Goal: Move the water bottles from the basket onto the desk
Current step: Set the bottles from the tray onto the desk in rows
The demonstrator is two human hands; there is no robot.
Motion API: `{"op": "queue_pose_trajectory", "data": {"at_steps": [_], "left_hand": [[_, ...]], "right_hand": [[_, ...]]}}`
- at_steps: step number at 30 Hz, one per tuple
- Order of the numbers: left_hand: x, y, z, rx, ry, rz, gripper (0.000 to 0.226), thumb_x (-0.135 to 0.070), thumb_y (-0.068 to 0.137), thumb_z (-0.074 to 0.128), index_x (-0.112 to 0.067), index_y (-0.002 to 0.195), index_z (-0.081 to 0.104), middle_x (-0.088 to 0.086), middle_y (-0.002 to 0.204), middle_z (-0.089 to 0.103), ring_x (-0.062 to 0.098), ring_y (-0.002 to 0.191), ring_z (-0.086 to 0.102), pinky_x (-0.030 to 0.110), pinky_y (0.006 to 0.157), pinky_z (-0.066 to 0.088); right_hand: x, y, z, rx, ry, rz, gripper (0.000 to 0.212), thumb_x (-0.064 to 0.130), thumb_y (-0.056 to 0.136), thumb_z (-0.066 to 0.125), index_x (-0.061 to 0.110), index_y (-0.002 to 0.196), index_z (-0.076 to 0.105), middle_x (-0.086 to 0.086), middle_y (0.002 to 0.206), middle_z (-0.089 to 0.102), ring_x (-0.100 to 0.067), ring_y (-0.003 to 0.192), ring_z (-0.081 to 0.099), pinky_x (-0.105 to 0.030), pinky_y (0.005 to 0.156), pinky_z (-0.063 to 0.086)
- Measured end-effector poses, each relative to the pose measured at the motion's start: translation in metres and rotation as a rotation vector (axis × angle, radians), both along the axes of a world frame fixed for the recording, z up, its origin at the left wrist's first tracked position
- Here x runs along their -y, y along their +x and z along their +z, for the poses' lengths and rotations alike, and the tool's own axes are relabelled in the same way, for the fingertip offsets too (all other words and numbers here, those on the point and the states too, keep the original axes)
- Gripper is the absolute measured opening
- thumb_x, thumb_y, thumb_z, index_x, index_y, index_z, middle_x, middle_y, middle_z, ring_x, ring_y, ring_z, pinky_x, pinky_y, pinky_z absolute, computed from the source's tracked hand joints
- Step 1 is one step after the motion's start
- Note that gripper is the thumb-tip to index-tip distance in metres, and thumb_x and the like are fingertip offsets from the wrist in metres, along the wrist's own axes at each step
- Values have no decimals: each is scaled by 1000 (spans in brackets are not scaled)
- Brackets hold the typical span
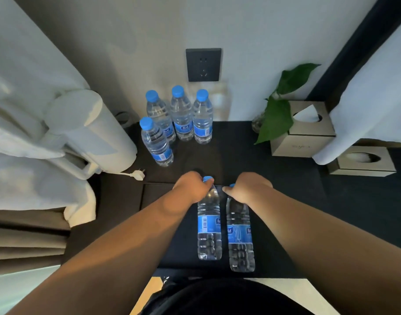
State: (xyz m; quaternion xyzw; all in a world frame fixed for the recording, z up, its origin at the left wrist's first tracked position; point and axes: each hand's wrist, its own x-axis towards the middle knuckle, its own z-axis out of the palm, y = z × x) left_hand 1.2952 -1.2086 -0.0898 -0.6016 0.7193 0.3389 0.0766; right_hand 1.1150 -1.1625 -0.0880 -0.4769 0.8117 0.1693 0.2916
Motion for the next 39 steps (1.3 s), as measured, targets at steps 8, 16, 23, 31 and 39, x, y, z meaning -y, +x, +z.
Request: {"op": "queue_pose_trajectory", "data": {"at_steps": [8,16,23,31,39], "left_hand": [[15,-24,-4,86,84,17,43,-57,87,61,-16,75,60,4,80,62,24,79,61,30,68,42],[13,-18,40,38,113,-66,50,-55,86,55,-9,73,70,9,80,69,27,82,66,34,69,50],[11,-2,80,-26,17,-111,32,-49,77,64,-20,81,77,3,80,74,18,78,70,34,67,57],[23,22,125,-174,-138,-134,25,-42,80,75,-18,83,74,3,82,73,13,72,63,36,70,56],[40,48,158,-196,-357,-90,27,-48,72,78,-29,73,60,-10,62,57,3,53,51,25,50,38]], "right_hand": [[10,-7,6,113,8,2,48,67,76,71,19,80,68,0,76,71,-20,69,68,-32,64,54],[10,-18,48,236,28,219,41,54,88,60,17,70,59,-2,70,59,-19,62,57,-31,54,38],[16,3,110,230,97,472,35,46,93,56,15,80,64,-5,80,62,-21,70,56,-32,62,41],[22,29,179,241,-42,679,19,39,86,71,28,102,72,4,96,72,-17,85,68,-32,67,52],[35,31,213,272,-395,591,18,33,80,73,34,96,67,9,93,62,-9,76,57,-29,60,42]]}}
